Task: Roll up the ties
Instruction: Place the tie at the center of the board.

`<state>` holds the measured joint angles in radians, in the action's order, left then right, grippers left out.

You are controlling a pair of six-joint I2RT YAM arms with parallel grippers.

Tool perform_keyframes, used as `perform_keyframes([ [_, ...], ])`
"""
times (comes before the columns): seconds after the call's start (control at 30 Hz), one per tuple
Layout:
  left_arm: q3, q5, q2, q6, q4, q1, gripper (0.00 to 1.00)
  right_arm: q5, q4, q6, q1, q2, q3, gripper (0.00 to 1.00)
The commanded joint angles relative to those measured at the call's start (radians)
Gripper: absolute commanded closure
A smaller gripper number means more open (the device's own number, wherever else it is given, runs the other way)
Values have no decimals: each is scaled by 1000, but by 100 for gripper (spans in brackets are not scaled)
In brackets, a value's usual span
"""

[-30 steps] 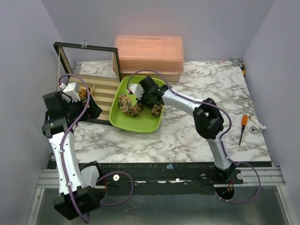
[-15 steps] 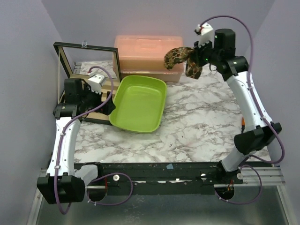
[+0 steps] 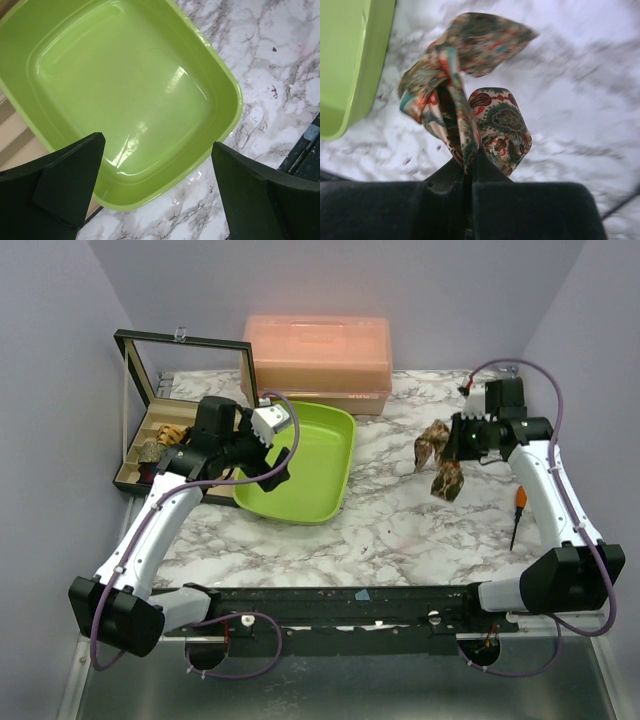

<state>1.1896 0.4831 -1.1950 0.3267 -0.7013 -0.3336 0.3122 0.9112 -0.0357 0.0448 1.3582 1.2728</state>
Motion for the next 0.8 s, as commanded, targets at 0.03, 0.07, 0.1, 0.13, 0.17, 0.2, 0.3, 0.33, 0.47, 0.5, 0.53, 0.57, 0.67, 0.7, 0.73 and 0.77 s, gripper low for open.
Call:
perform_keyframes([
  [0.03,-47,-38,28,28,-1,-33,2,497,-66,-48,-4,-13,-132,34],
  [0.07,-40,-52,23,14,-14,-33,2,510,-77,-32,-5,11,-120,25],
  [0.1,-30,-64,20,4,-30,-33,2,505,-72,-2,-5,38,-94,19],
  [0.13,-17,-69,13,-5,-51,-33,2,501,-49,62,-5,72,-47,14],
  [0.17,-13,-72,11,-9,-59,-31,2,489,-37,115,-4,110,-7,12],
  [0.2,-18,-75,12,-5,-64,-31,2,469,-46,143,-3,139,36,12],
  [0.3,-15,-87,15,-20,-88,-27,2,414,-124,214,23,218,129,14],
  [0.33,-15,-86,18,-24,-99,-21,1,387,-165,225,47,240,150,14],
  [0.47,-77,-81,59,6,-110,19,1,312,-257,247,174,368,275,23],
  [0.5,-98,-84,71,23,-116,23,2,285,-282,248,216,397,302,27],
  [0.53,-117,-85,81,43,-120,27,3,258,-309,248,252,430,332,31],
  [0.57,-138,-88,91,57,-124,28,5,217,-344,249,294,457,353,35],
  [0.67,-202,-131,92,66,-110,28,7,84,-446,249,394,555,420,46],
  [0.7,-218,-149,89,69,-101,28,8,52,-460,261,425,604,452,49],
  [0.73,-235,-163,83,74,-93,28,9,12,-465,271,448,640,488,52],
  [0.77,-246,-180,78,79,-87,28,11,-19,-475,286,472,681,517,56],
])
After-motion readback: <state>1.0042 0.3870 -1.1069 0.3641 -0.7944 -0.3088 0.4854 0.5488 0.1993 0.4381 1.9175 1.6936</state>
